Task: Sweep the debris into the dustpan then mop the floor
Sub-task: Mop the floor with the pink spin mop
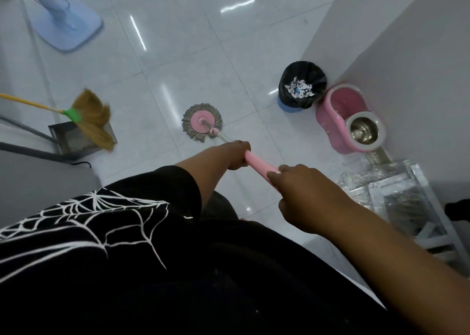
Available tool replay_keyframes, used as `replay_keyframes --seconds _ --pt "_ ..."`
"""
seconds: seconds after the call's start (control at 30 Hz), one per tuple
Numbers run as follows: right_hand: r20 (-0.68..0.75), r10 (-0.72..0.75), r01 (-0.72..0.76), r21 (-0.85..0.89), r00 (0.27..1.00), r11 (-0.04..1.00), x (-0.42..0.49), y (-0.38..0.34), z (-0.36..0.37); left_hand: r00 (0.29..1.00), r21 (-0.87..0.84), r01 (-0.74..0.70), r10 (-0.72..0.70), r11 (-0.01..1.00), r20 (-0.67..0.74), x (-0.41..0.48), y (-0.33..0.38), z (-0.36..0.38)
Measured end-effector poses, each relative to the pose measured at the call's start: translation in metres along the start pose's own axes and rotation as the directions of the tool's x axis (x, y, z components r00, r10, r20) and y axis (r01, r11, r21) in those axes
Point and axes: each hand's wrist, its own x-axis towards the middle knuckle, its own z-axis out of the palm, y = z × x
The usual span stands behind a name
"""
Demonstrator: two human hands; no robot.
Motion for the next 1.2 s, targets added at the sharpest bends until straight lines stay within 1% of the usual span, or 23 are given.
replay_keyframes --seconds 0.17,0.27,0.33,0.47,0.63,0.73,0.87,1.0,1.2 --pt "-0.016 0.009 -0.009 -0.032 1.0 0.999 0.02 0.007 -0.015 0.998 -0.043 -0.046 0.044 0.998 -0.047 0.011 -0.012 -0.014" --pt "-0.035 0.027 -0.029 -0.043 0.999 0.999 0.044 0.012 -0.029 0.997 -0.068 -0.049 0.045 0.996 -0.061 0.027 -0.024 -0.034" --pt "-0.044 0.012 -0.014 -0.044 0.999 0.999 0.065 0.011 -0.037 0.997 -0.075 -0.041 0.036 0.996 -0.063 0.037 -0.037 -0.049" --pt "-0.063 -0.004 0.004 0.001 0.998 1.0 0.122 0.008 -0.056 0.996 -0.126 -0.016 0.006 0.992 -0.087 0.065 -0.073 -0.085" --pt "-0.108 -0.016 0.016 -0.003 0.994 1.0 0.208 0.009 -0.087 0.991 -0.167 0.019 -0.041 0.986 -0.127 0.108 -0.125 -0.144" --pt "-0.133 -0.023 0.024 -0.001 0.991 1.0 0.261 0.01 -0.108 0.99 -0.166 0.039 -0.061 0.985 -0.131 0.135 -0.156 -0.182" --pt "-0.155 -0.02 0.027 0.047 0.988 0.999 0.31 0.008 -0.126 0.99 -0.131 0.076 -0.09 0.988 -0.105 0.162 -0.187 -0.22" --pt "-0.161 -0.023 0.035 0.07 0.987 0.997 0.323 0.014 -0.128 0.992 -0.105 0.094 -0.103 0.99 -0.08 0.174 -0.194 -0.23" --pt "-0.129 -0.029 0.035 0.043 0.991 0.998 0.295 0.023 -0.111 0.991 -0.098 0.125 -0.129 0.987 -0.038 0.167 -0.164 -0.211"
